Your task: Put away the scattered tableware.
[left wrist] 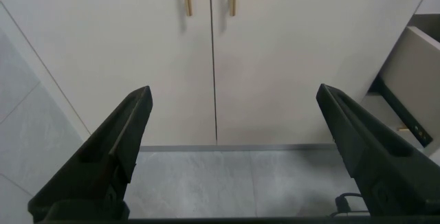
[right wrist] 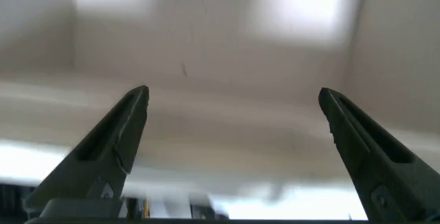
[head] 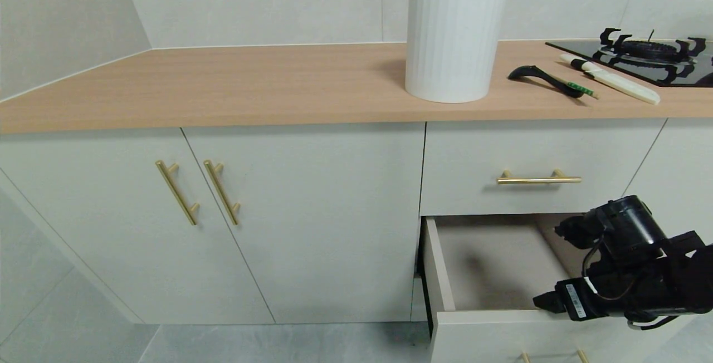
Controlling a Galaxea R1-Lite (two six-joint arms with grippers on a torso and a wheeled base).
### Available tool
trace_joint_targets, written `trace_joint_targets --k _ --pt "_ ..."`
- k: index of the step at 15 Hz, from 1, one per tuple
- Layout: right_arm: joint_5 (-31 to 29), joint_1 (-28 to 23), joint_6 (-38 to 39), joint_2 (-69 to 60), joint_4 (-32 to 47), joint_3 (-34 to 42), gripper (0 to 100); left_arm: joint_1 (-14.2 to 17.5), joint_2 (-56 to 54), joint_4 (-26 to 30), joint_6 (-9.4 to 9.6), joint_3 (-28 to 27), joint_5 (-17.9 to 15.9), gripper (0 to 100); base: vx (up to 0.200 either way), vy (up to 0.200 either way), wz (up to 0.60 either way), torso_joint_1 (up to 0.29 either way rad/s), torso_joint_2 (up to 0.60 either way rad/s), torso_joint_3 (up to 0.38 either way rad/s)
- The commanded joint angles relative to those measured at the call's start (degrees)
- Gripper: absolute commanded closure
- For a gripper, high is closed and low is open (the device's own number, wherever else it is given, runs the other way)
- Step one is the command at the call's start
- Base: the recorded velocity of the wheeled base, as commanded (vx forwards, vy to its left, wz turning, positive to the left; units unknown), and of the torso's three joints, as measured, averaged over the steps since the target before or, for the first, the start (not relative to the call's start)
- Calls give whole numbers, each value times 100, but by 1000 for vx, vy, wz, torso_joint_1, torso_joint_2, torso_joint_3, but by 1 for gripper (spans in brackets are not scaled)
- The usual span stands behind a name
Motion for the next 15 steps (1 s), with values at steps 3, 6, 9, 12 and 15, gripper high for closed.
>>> trace_joint_targets --k 3,6,9,12,15 --pt "157 61 -34 -158 600 -174 0 0 0 0 -1 0 1 0 0 0 0 0 0 0" --pt "165 166 -192 -202 1013 -183 0 0 0 0 -1 0 1 0 0 0 0 0 0 0" --pt "183 254 -421 -263 1734 -279 0 0 0 0 -1 0 1 0 0 0 0 0 0 0" --pt "192 342 -658 -281 2428 -358 0 0 0 0 -1 0 1 0 0 0 0 0 0 0" --pt "192 412 -816 -281 2701 -350 0 0 0 0 -1 0 1 0 0 0 0 0 0 0"
